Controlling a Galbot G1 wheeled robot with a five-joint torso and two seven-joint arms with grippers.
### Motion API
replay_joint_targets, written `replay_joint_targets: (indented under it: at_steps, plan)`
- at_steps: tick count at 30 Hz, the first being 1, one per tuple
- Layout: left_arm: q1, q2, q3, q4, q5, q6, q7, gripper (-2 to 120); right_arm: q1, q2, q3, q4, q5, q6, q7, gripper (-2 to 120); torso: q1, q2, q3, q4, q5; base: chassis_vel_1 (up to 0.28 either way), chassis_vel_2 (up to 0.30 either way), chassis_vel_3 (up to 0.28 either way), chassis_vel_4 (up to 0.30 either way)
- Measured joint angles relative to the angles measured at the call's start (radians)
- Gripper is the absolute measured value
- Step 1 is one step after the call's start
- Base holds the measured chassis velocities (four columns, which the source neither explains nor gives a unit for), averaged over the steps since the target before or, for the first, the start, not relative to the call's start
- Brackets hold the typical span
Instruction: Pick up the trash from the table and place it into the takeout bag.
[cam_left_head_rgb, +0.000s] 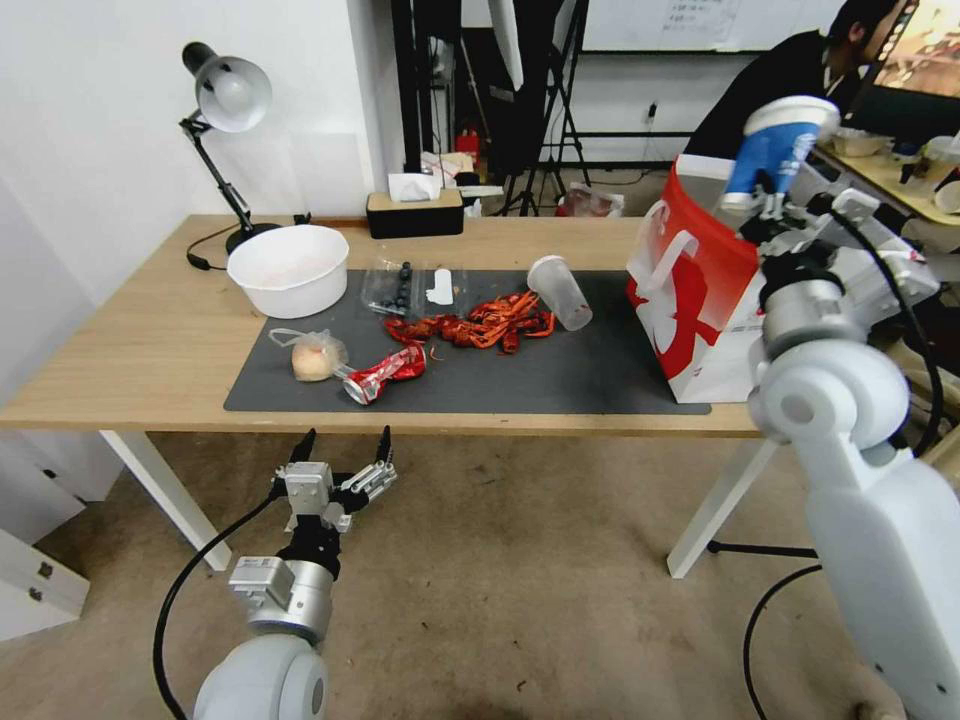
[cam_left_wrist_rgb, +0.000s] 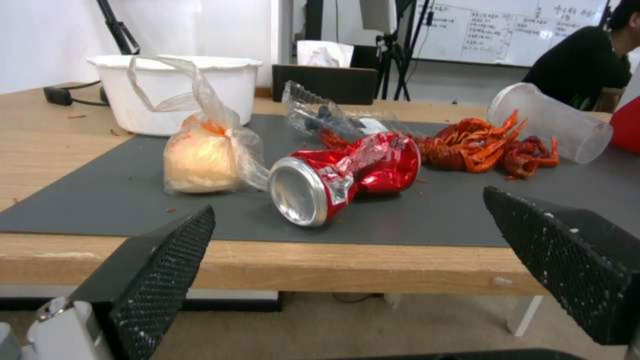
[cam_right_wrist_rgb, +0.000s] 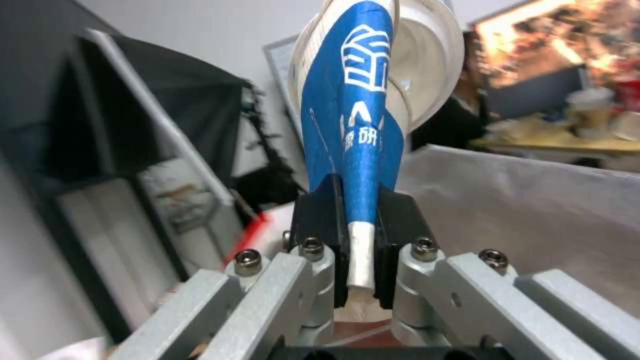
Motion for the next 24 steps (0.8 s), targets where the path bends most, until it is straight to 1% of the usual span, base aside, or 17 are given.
replay_joint_targets:
  at_steps: [1,3,4,7,8,9,11,12,13,16,17,18,20,21,22,23,24]
  plan:
    - [0.000,0.000,0.000,0.000,0.000,0.000,0.000,100,0.000,0.000,0.000,0.000,0.000,0.000,0.000,4,0.000,0.000,0.000,0.0000,0.0000,0.000,0.000,0.000,0.000]
    - [0.001,0.001,-0.002,-0.001,-0.001,-0.002,0.000,100,0.010,0.002,0.005,-0.010,0.022,-0.042,0.039,6,0.000,0.000,0.000,-0.0001,0.0000,0.000,0.000,0.000,0.000]
    - [0.001,0.001,-0.002,-0.001,-0.001,-0.002,0.000,100,0.010,0.002,0.005,-0.010,0.022,-0.042,0.039,6,0.000,0.000,0.000,-0.0001,0.0000,0.000,0.000,0.000,0.000]
    - [-0.001,0.000,-0.002,-0.001,-0.002,-0.002,0.000,100,0.015,0.009,0.005,-0.014,0.031,-0.063,0.065,19,0.000,0.000,0.000,0.0000,-0.0002,0.000,0.000,0.000,0.000]
    - [-0.002,0.000,-0.002,-0.001,-0.002,-0.002,0.000,100,0.016,0.010,0.005,-0.014,0.034,-0.068,0.071,26,0.000,0.000,0.000,-0.0001,-0.0002,0.000,0.000,0.000,0.000]
    - [-0.002,0.000,-0.002,-0.001,-0.002,-0.002,0.000,100,0.016,0.010,0.005,-0.014,0.034,-0.068,0.071,26,0.000,0.000,0.000,-0.0001,-0.0002,0.000,0.000,0.000,0.000]
    - [-0.003,-0.001,-0.002,0.000,-0.002,-0.002,0.000,100,0.017,0.010,0.005,-0.014,0.037,-0.072,0.074,30,0.000,0.000,0.000,-0.0001,0.0000,0.000,0.000,0.000,0.000]
    - [-0.005,-0.002,-0.002,0.001,-0.003,-0.002,0.000,100,0.020,0.009,0.007,-0.014,0.043,-0.074,0.079,39,0.000,0.000,0.000,-0.0001,-0.0001,0.000,0.000,0.000,0.000]
    - [-0.005,-0.002,-0.002,0.001,-0.003,-0.002,0.000,100,0.020,0.009,0.007,-0.014,0.043,-0.074,0.079,39,0.000,0.000,0.000,-0.0001,-0.0001,0.000,0.000,0.000,0.000]
    - [-0.006,-0.003,-0.001,0.003,-0.003,-0.002,0.000,100,0.026,0.003,0.016,-0.009,0.060,-0.083,0.089,53,0.000,0.000,0.000,-0.0001,-0.0001,0.000,0.000,0.000,0.000]
    - [-0.006,-0.003,-0.001,0.003,-0.003,-0.002,0.000,100,0.026,0.003,0.016,-0.009,0.060,-0.083,0.089,53,0.000,0.000,0.000,-0.0001,-0.0001,0.000,0.000,0.000,0.000]
    - [-0.006,-0.003,-0.001,0.003,-0.003,-0.002,0.000,100,0.026,0.001,0.020,-0.006,0.066,-0.083,0.089,57,0.000,0.000,0.000,-0.0001,-0.0001,0.000,0.000,0.000,0.000]
    - [-0.007,-0.003,-0.001,0.003,-0.003,-0.002,0.000,100,0.026,0.000,0.025,0.000,0.076,-0.073,0.079,64,0.000,0.000,0.000,-0.0002,-0.0001,0.000,0.000,0.000,0.000]
    - [-0.007,-0.003,-0.001,0.003,-0.003,-0.002,0.000,100,0.026,0.000,0.025,0.000,0.076,-0.073,0.079,64,0.000,0.000,0.000,-0.0002,-0.0001,0.000,0.000,0.000,0.000]
    - [-0.007,-0.003,-0.001,0.003,-0.003,-0.002,0.000,100,0.024,-0.002,0.029,0.007,0.091,-0.052,0.058,70,0.000,0.000,0.000,-0.0001,-0.0002,0.000,0.000,0.000,0.000]
    - [-0.007,-0.003,-0.001,0.003,-0.003,-0.002,0.000,100,0.023,-0.002,0.031,0.010,0.096,-0.044,0.051,72,0.000,0.000,0.000,0.0000,-0.0002,0.000,0.000,0.000,0.000]
    - [-0.007,-0.003,-0.001,0.003,-0.004,-0.002,0.000,100,0.021,-0.002,0.032,0.014,0.103,-0.032,0.039,79,0.000,0.000,0.000,0.0000,-0.0002,0.000,0.000,0.000,0.000]
